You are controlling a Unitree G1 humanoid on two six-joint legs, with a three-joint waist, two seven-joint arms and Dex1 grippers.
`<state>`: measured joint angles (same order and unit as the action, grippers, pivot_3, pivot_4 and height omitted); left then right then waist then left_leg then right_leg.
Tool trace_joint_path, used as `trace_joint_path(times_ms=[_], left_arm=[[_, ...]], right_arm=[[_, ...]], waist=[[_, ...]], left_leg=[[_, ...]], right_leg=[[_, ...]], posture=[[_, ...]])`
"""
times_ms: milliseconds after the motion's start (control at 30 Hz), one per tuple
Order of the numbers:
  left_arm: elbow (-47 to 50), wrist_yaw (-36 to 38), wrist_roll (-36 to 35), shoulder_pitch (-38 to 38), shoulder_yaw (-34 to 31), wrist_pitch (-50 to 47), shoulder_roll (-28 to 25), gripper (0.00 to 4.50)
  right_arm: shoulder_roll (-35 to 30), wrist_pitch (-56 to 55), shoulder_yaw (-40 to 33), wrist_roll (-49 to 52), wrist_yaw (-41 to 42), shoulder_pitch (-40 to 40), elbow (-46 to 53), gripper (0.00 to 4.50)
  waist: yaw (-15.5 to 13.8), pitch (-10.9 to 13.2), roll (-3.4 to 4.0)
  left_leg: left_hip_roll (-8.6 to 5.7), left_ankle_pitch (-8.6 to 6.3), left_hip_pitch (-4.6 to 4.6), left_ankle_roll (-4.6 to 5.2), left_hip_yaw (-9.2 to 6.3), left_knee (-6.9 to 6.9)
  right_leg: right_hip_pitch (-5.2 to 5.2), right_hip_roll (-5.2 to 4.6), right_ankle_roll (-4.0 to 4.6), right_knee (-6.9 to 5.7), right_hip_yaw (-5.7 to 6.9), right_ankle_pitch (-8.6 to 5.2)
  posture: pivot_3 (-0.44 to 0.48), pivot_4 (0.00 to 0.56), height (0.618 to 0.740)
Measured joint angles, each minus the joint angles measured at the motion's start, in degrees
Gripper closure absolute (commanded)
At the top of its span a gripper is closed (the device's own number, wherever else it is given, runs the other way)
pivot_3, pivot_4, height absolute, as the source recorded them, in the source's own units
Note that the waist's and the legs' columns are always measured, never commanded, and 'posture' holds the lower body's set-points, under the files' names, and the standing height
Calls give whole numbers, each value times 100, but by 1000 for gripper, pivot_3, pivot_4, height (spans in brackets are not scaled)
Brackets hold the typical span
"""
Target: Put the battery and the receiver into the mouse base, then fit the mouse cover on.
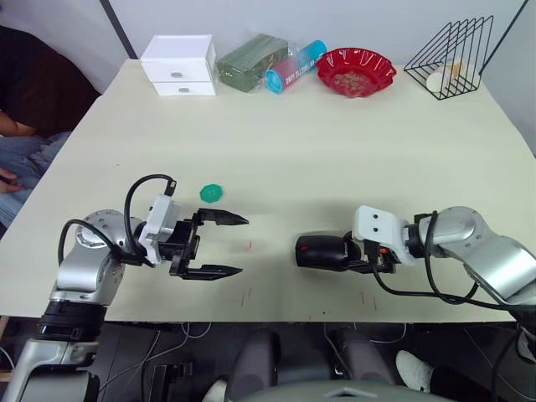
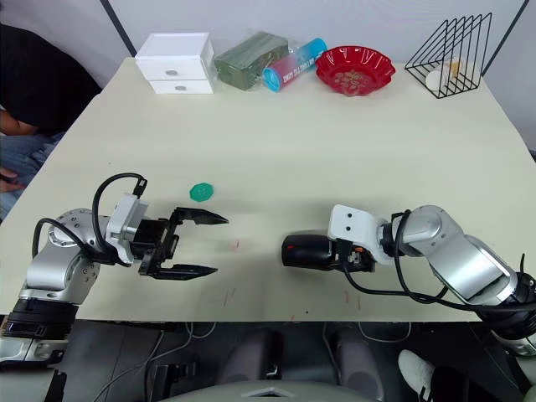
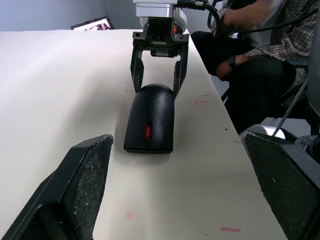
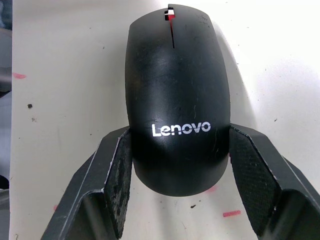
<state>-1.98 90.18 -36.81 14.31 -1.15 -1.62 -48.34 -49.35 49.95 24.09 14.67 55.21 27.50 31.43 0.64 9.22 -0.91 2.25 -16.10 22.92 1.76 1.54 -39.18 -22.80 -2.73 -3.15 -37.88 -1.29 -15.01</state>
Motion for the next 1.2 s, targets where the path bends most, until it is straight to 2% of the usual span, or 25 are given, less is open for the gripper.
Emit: trace_joint_path(times_ms=[700,1200], left_arm=[[0,3,-9,-66,26,49,-2,0],[0,4,-9,-66,127,71,-2,0]], right_arm=[[-42,394,360,-83,208,528,9,2165],[-115,494,375,-64,101,260,21,2165]], waist=[[4,1,1],[0,1,1]], left_leg=[[0,0,1,0,0,0],[-1,0,4,0,-2,0]], right_leg=[[-3,-1,0,0,0,0],[-3,-4,0,1,2,0]], posture=[[0,150,740],[0,150,740]])
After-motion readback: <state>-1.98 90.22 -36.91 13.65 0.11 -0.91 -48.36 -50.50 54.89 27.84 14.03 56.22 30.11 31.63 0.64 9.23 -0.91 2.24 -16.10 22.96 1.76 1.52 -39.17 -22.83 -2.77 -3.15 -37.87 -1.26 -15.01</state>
